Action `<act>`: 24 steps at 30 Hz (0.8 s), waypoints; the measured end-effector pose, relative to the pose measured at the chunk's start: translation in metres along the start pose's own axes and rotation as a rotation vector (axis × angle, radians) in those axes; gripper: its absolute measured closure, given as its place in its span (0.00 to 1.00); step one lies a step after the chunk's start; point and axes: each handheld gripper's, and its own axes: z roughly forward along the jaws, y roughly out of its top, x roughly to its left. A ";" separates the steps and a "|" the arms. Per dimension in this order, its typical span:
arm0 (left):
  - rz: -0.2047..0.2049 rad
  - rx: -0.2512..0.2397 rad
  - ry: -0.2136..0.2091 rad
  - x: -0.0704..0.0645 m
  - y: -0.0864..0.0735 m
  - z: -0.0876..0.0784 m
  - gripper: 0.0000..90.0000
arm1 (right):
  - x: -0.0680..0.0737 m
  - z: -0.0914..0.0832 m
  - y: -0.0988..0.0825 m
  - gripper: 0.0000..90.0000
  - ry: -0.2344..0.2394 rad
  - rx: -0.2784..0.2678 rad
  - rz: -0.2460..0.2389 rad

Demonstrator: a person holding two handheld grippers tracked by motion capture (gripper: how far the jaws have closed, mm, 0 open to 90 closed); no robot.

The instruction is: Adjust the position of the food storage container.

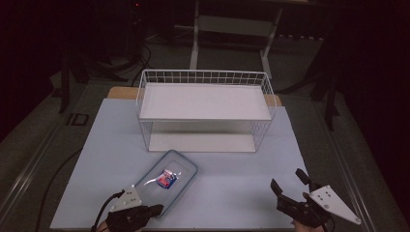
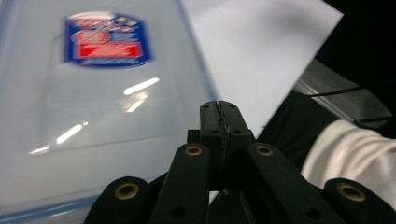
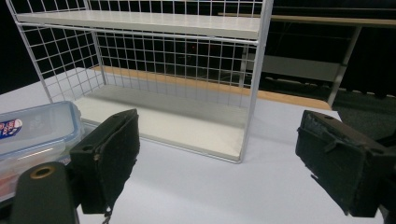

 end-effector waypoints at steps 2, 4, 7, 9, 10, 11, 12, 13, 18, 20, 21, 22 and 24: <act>0.006 0.007 -0.034 -0.008 0.002 0.003 0.99 | 0.001 0.000 0.000 0.15 -0.001 -0.001 -0.001; 0.019 0.033 -0.040 -0.013 0.002 0.008 0.99 | 0.001 0.000 0.000 0.15 0.001 0.000 -0.002; 0.009 0.063 -0.032 -0.013 -0.001 0.014 0.99 | 0.001 0.000 0.000 0.15 0.002 0.000 -0.001; 0.000 0.077 -0.017 -0.011 -0.003 0.016 0.99 | 0.000 0.000 0.000 0.15 0.002 -0.001 -0.001; -0.009 0.077 -0.026 -0.010 -0.004 0.016 0.99 | 0.000 0.000 0.000 0.15 0.002 -0.002 0.000; -0.007 0.072 -0.027 -0.009 -0.005 0.016 0.99 | 0.000 0.000 0.000 0.15 0.001 -0.002 0.000; -0.002 0.074 -0.023 -0.010 -0.005 0.016 0.99 | -0.001 0.000 0.000 0.15 0.001 -0.002 0.002; 0.002 0.078 -0.019 -0.010 -0.005 0.016 0.99 | -0.001 0.000 0.000 0.15 0.002 -0.002 0.004; -0.006 0.082 0.002 -0.008 -0.005 0.012 0.99 | -0.001 0.000 0.000 0.15 0.004 0.000 0.008; -0.017 0.082 0.010 -0.005 -0.006 0.009 0.99 | -0.001 0.000 0.000 0.15 0.003 -0.001 0.007; -0.018 0.081 0.017 -0.004 -0.006 0.008 0.99 | -0.001 0.000 0.000 0.15 0.003 -0.002 0.007; -0.023 0.081 0.023 -0.003 -0.007 0.006 0.99 | -0.001 0.000 0.000 0.15 0.003 -0.001 0.007; -0.032 0.081 0.034 0.000 -0.008 0.003 0.99 | -0.001 0.000 0.000 0.15 0.005 0.000 0.010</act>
